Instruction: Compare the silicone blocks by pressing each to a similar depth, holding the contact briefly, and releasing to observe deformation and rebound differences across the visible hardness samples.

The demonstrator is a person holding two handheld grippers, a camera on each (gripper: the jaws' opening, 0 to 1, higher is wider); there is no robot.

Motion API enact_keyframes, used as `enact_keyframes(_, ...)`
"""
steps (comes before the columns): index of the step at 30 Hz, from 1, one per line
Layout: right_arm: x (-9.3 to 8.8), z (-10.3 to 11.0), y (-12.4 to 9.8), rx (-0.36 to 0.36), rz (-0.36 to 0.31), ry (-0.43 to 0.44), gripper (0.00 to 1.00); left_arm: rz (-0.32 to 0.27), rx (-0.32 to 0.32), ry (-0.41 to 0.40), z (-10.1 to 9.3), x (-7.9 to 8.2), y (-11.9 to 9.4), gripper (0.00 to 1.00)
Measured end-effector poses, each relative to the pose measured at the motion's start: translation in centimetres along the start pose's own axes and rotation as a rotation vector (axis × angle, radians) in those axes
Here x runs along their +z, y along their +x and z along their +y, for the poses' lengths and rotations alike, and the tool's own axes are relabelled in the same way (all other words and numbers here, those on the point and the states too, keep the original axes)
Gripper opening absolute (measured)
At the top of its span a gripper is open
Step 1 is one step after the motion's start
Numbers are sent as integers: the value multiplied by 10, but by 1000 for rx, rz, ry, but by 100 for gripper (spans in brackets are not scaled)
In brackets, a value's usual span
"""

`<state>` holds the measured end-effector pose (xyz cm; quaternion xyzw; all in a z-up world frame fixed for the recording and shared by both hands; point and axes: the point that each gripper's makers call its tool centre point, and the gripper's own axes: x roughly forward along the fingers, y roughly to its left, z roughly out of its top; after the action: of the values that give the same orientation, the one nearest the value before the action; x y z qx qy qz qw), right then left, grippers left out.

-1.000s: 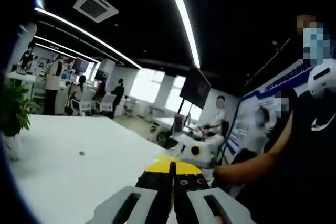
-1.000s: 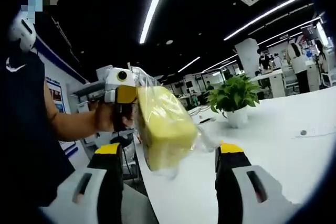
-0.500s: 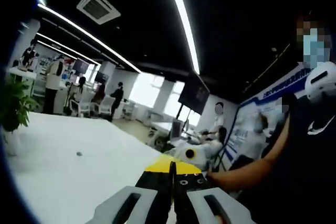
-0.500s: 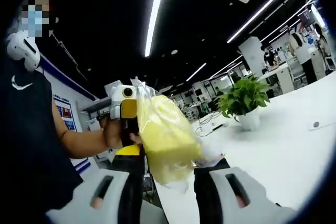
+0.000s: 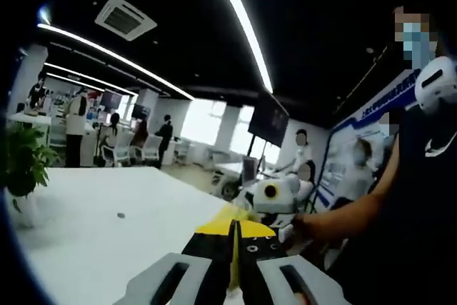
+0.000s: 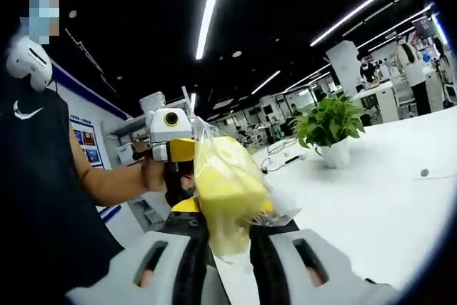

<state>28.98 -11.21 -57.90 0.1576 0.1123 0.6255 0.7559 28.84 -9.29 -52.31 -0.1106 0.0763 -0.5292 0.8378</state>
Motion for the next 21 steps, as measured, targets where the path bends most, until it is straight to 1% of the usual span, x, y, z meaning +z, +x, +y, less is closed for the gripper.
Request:
enact_keyframes(1,0,1,0,4,5,-1,15,-2,5,3,-1,0,2,5)
enact_keyframes(3,1,4,1,14,8,0,14,16,9,18,-2,-5,4,7)
enact_keyframes(4,-1,4,2,12,20,-5,13,15,16,23,-1,-5,3,7)
enact_keyframes(5,-2,3,2,7,32,-27,13,21,14,10,0,-6,2,6)
enact_keyframes(6,-3,5,2,13,41,-31,13,31,0,-14,-1,-9,0,4)
enact_keyframes(7,-4,5,2,16,49,-31,12,27,2,-7,0,-9,0,3)
enact_keyframes(9,-4,7,1,24,58,-33,11,30,-13,-28,-4,-10,-1,1)
enact_keyframes(12,-5,7,-1,21,73,-31,10,35,-11,-10,-2,-11,0,0)
enact_keyframes(16,-4,6,-1,22,77,-1,9,17,1,1,0,-8,2,0)
enact_keyframes(19,-3,4,-1,25,77,-3,8,4,14,16,-1,-8,2,0)
enact_keyframes(21,-4,5,0,29,82,-1,8,-4,14,8,0,-9,-1,0)
